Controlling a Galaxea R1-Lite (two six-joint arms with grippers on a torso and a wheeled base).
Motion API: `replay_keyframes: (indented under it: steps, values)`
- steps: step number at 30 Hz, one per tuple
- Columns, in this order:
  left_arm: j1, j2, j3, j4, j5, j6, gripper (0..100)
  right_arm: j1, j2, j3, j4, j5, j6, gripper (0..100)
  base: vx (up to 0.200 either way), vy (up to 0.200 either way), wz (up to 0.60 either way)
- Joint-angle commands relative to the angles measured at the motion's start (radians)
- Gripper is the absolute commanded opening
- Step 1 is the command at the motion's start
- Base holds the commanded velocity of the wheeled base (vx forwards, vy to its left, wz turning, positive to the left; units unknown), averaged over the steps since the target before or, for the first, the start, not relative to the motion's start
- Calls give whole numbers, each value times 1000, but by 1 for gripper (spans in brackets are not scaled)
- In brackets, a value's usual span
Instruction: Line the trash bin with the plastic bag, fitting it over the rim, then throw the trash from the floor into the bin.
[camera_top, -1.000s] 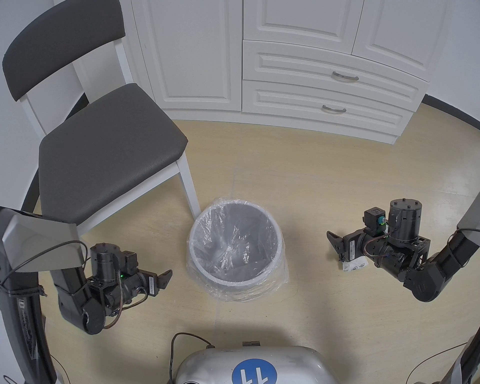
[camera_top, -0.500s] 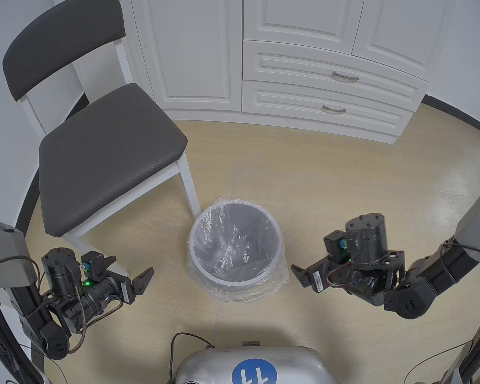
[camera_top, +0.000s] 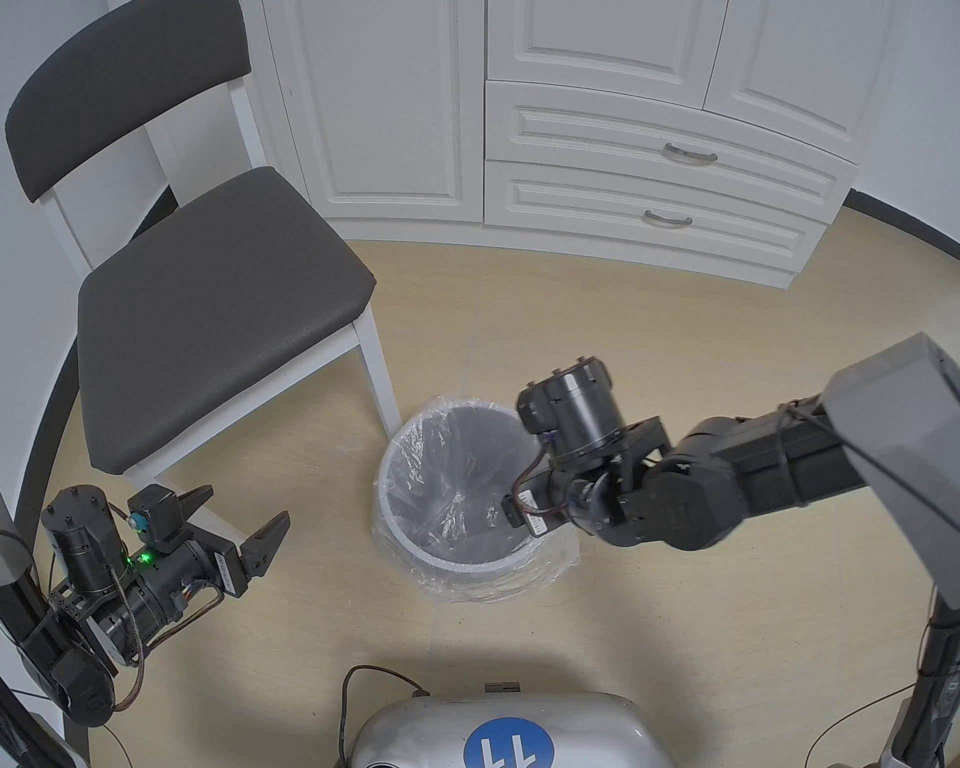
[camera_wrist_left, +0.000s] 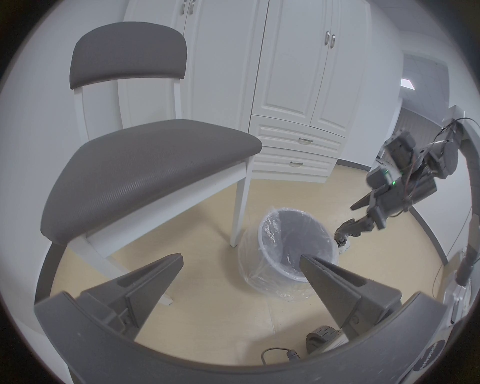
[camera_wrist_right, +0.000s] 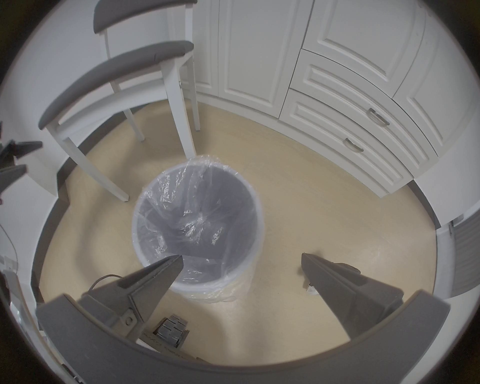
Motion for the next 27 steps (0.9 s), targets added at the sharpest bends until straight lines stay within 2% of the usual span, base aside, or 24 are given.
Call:
replay_keyframes:
  steps: [1,12,27]
  values:
    - [6,-48,13,-3,-8,27,100,46,224,-179,119,-61,26,100,0,0,0]
    - [12,-49,10,-3,-7,28,100,-3,272,-183,119,-92,23,100,0,0,0]
    - [23,-72,7,-3,-10,28,100,-53,184,-139,138,-98,21,100,0,0,0]
